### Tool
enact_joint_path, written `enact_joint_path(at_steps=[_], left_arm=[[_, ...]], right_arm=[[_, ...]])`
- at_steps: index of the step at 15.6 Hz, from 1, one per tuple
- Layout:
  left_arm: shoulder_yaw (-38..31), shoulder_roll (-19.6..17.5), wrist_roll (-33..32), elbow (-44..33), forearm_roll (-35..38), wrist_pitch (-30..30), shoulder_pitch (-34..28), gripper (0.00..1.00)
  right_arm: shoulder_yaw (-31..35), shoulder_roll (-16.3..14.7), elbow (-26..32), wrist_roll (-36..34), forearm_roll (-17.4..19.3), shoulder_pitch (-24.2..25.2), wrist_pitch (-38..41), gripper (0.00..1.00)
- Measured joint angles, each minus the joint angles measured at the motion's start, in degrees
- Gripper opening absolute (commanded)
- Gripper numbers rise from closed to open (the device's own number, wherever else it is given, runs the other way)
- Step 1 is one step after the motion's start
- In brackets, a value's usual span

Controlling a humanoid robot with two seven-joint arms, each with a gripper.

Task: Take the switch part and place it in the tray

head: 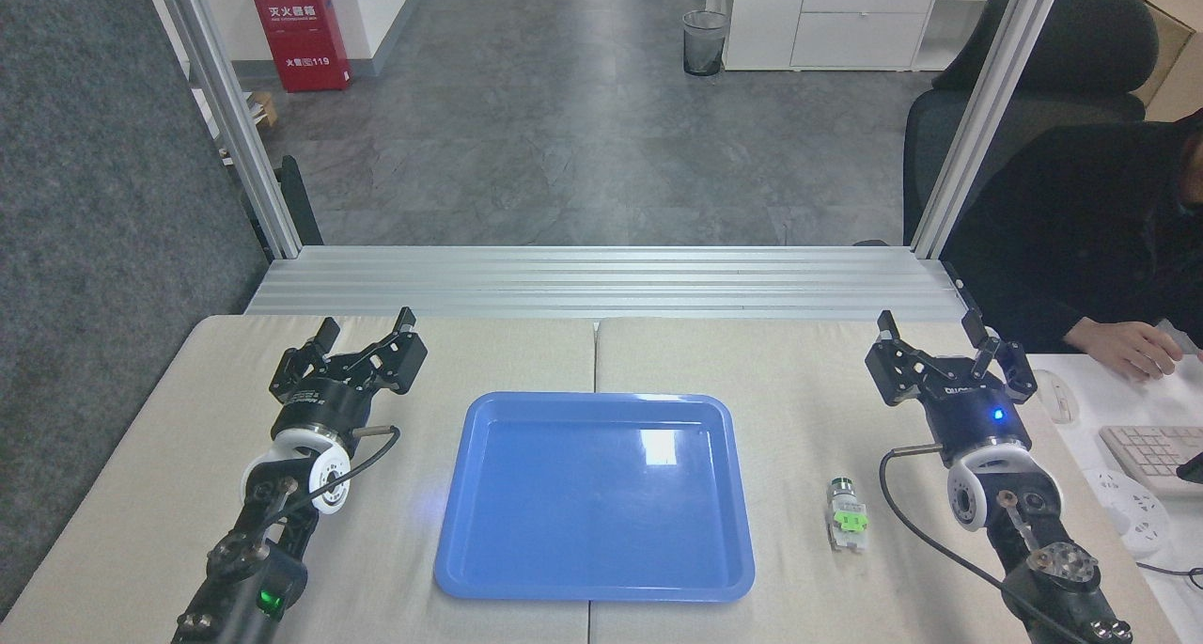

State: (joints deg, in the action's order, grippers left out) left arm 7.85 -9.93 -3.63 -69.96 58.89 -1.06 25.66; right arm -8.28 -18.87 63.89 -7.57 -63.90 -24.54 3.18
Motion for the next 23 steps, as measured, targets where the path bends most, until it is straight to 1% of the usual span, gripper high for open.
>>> enact_joint_path(at_steps=[20, 23], left_arm=[[0.0, 0.0, 0.0, 0.0, 0.0, 0.0, 0.0, 1.0], [0.0, 0.0, 0.0, 0.0, 0.0, 0.0, 0.0, 1.0]], right_arm=[[0.0, -0.2, 0.0, 0.0, -0.1, -0.1, 0.0, 0.98], [-0.7, 0.0, 0.0, 3.1, -0.5, 1.0, -0.5, 0.98]])
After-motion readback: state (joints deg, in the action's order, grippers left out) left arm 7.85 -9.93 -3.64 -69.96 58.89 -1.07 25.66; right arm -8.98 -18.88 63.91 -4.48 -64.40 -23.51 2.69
